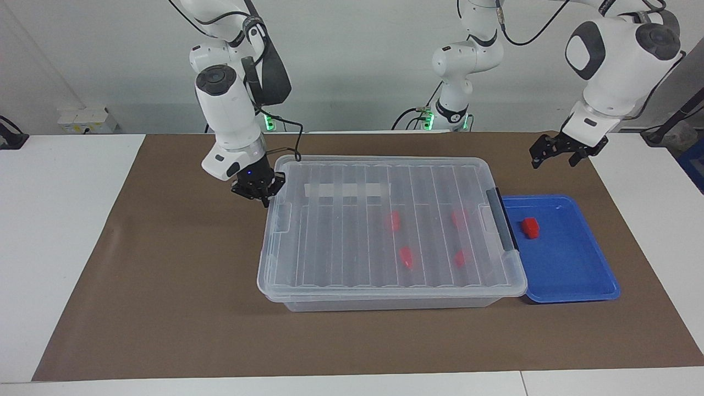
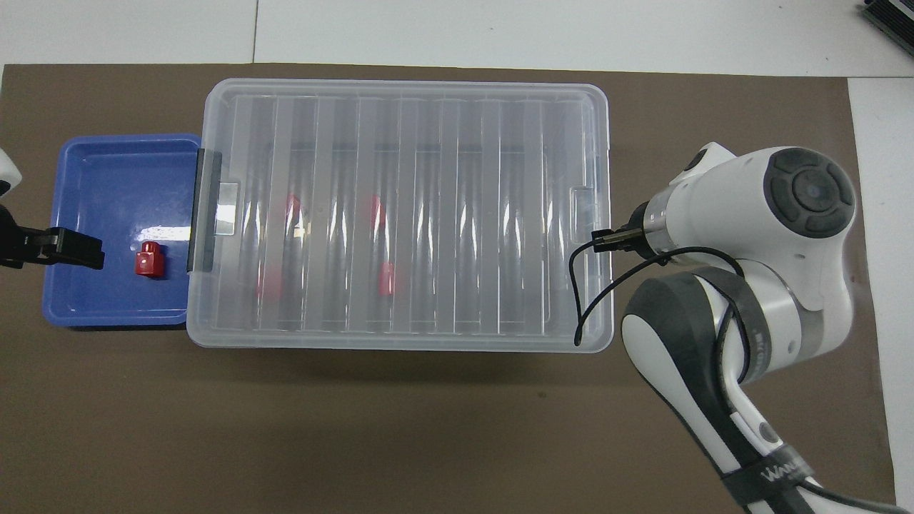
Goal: Place red block in blue tray from box
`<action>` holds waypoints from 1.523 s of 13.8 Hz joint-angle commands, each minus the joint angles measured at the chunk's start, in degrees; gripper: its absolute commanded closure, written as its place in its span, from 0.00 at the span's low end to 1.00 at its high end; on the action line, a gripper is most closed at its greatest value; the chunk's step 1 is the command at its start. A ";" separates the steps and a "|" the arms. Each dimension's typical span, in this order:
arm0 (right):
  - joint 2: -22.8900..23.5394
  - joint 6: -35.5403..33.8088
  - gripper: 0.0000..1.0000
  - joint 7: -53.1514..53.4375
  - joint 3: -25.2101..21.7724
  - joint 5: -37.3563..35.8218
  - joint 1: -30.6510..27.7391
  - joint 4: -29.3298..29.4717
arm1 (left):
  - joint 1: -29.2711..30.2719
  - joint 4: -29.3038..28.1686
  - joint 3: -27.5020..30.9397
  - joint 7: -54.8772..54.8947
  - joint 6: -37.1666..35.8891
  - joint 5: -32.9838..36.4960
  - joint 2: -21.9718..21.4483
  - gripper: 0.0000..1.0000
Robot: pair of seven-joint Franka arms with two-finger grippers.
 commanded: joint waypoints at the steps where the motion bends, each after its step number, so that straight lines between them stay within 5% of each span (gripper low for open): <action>1: -2.01 0.15 1.00 0.62 -0.27 0.93 -1.52 -0.44 | -1.25 -0.64 0.33 0.20 0.18 -0.96 -0.10 0.00; 6: -4.21 -0.73 1.00 1.15 -0.44 0.49 -6.53 -0.88 | -6.79 -0.37 0.07 -0.50 4.75 -0.96 -0.02 0.00; 9: -5.18 -4.75 0.87 1.24 -0.62 -3.09 -10.66 -0.97 | -6.26 -0.29 0.16 -0.59 4.75 -0.96 -0.02 0.00; 10: -5.79 -5.99 0.76 1.32 -0.53 -4.51 -12.32 -0.88 | -6.26 -0.29 0.16 -0.59 4.84 -0.96 -0.02 0.00; 11: -6.32 -6.70 0.33 1.50 -0.53 -4.52 -13.21 -0.62 | -6.17 -0.37 0.24 -0.59 4.75 -0.96 -0.02 0.00; 12: -6.76 -7.84 0.08 1.59 -0.62 -4.52 -14.17 0.16 | -6.09 -0.29 0.24 -0.59 4.75 -0.96 -0.02 0.00; 13: -6.68 -10.89 0.03 2.02 -0.53 -4.35 -14.71 2.26 | -6.00 -0.20 0.42 -0.59 4.75 -0.96 -0.02 0.00; 21: -2.03 -31.11 0.00 4.84 -0.01 -4.08 -14.54 24.22 | -6.00 1.21 0.77 -5.16 5.01 -0.96 0.42 0.00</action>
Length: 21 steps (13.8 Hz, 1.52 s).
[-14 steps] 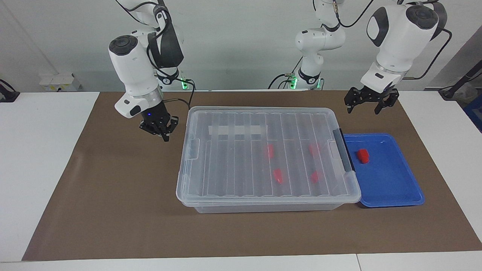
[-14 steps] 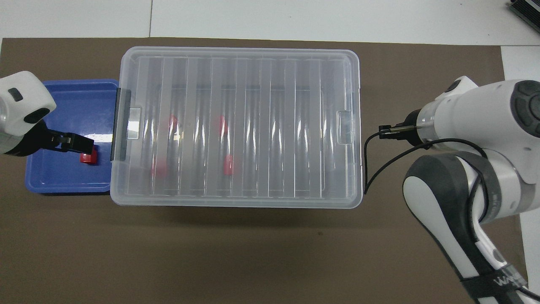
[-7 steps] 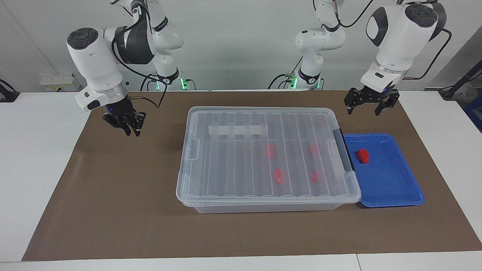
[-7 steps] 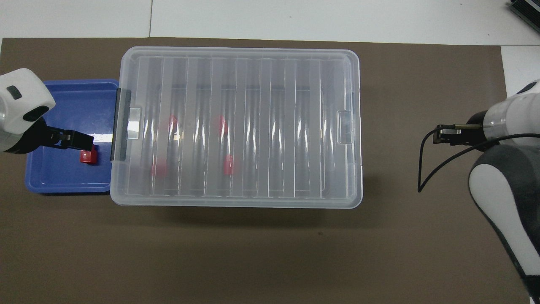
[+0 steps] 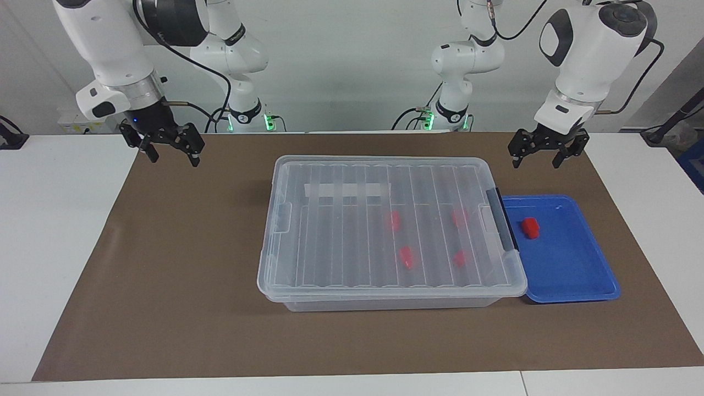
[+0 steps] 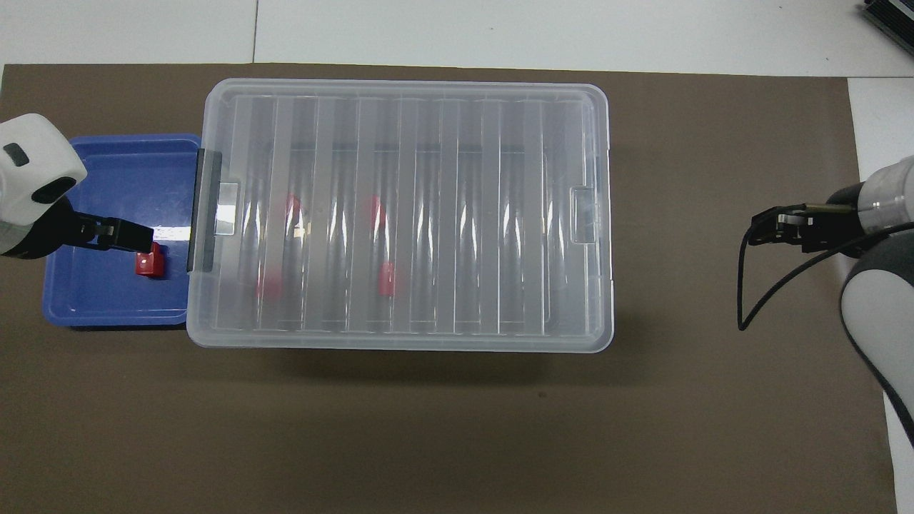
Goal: Place red block in blue tray from box
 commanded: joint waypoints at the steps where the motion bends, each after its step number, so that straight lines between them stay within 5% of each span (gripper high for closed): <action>1: 3.82 -5.71 0.00 1.38 0.45 -0.71 -0.03 7.35 | 0.08 0.46 0.11 -1.32 0.71 -0.74 0.20 0.00; 6: 0.75 -7.30 0.00 -2.47 0.45 -0.19 0.06 3.14 | 0.08 -0.15 0.11 -1.41 0.97 -0.74 -0.06 0.00; 21: 0.48 -7.56 0.00 -2.75 0.45 -0.10 -0.20 2.52 | 0.52 -0.33 0.11 -1.41 3.79 -0.74 1.35 0.00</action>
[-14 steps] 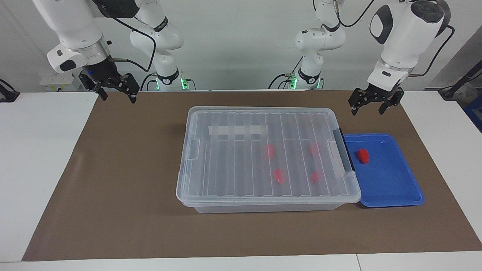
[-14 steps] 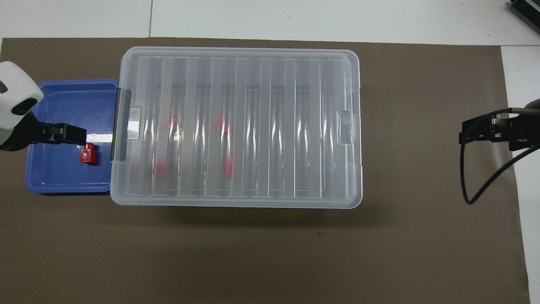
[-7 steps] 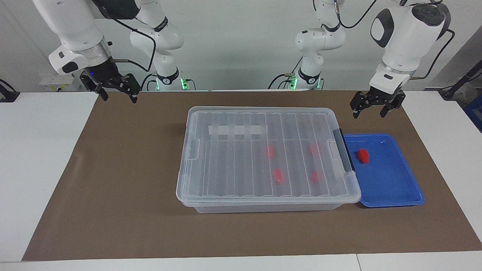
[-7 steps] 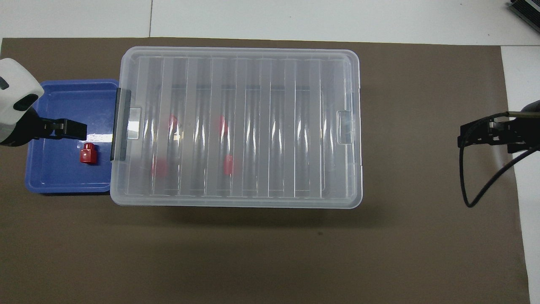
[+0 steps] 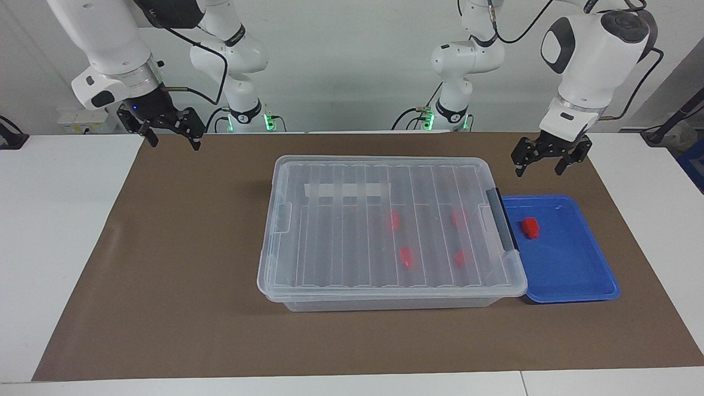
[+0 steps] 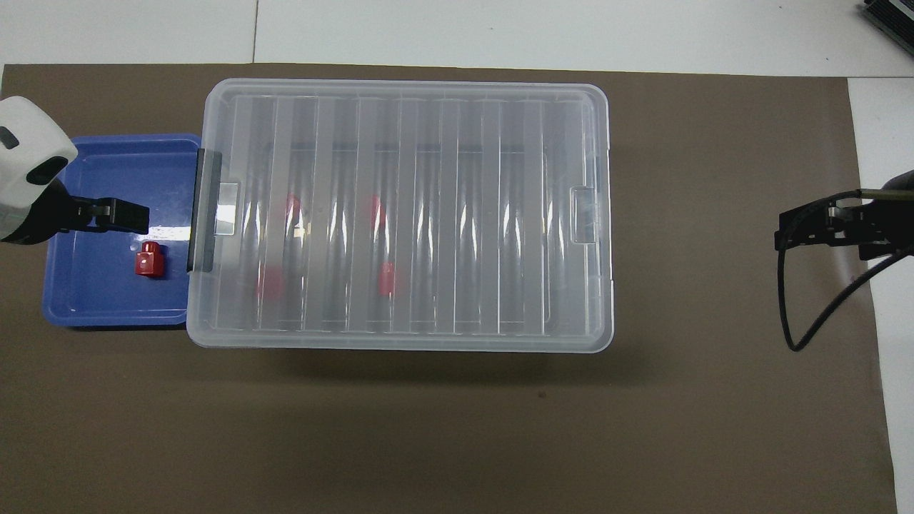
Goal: Place red block in blue tray from box
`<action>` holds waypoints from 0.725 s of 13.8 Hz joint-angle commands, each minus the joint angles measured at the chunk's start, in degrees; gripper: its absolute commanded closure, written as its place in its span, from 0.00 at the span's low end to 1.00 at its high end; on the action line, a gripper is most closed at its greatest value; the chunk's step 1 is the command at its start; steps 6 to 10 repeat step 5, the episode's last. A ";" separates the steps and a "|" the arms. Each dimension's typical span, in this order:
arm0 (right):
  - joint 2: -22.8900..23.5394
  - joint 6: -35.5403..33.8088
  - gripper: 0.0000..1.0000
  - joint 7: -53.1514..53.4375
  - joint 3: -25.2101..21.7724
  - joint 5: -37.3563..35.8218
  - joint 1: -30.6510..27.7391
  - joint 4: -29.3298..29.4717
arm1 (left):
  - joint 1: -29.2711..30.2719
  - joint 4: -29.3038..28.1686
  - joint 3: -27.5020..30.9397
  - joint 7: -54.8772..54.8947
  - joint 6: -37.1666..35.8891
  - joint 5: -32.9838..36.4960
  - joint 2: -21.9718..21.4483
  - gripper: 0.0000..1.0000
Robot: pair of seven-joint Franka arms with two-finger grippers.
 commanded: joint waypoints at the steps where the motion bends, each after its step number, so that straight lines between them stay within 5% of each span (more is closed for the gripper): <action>1: -1.23 0.20 0.00 -1.20 0.19 -0.10 -0.36 -1.47 | 0.31 -0.13 -0.13 -0.24 0.52 -0.74 -0.14 0.00; 10: -1.23 0.20 0.00 -1.12 0.19 -0.10 -0.45 -1.47 | 0.05 -0.13 -0.13 0.11 0.61 -0.74 -0.32 0.00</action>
